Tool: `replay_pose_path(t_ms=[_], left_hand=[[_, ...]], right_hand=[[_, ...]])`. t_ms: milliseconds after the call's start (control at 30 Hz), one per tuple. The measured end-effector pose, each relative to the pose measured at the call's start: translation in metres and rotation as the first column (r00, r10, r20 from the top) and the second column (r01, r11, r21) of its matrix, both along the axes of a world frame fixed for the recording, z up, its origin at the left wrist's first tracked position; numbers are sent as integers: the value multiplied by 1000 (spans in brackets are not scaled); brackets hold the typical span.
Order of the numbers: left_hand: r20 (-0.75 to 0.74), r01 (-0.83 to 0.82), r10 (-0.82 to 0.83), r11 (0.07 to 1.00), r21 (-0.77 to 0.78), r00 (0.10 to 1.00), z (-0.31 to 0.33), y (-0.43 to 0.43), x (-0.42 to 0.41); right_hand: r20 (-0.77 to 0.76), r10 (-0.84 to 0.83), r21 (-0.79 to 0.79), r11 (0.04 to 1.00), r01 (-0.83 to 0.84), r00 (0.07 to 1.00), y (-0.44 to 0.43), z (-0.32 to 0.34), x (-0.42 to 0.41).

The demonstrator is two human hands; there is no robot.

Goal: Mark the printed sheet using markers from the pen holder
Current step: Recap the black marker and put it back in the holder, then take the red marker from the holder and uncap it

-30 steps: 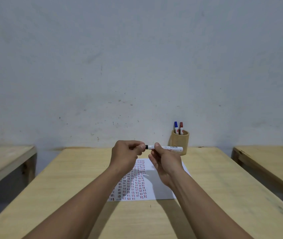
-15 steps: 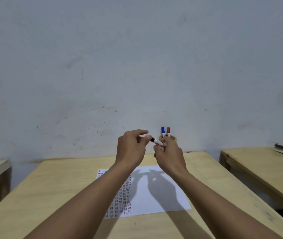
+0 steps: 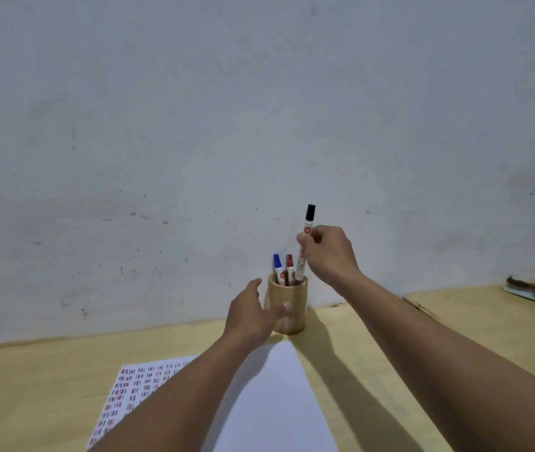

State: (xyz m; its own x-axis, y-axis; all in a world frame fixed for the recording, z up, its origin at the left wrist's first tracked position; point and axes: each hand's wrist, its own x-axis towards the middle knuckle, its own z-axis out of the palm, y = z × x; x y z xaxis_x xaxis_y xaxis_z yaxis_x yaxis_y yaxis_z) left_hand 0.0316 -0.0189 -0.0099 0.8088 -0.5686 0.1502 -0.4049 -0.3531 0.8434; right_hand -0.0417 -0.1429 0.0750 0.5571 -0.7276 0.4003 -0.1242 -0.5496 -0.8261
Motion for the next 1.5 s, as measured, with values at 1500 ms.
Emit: replay_pose_path(t_ms=[1500], left_hand=[[69, -68, 65, 997, 35, 995, -4, -15, -8]], right_hand=[[42, 67, 102, 992, -71, 997, -2, -2, 3]])
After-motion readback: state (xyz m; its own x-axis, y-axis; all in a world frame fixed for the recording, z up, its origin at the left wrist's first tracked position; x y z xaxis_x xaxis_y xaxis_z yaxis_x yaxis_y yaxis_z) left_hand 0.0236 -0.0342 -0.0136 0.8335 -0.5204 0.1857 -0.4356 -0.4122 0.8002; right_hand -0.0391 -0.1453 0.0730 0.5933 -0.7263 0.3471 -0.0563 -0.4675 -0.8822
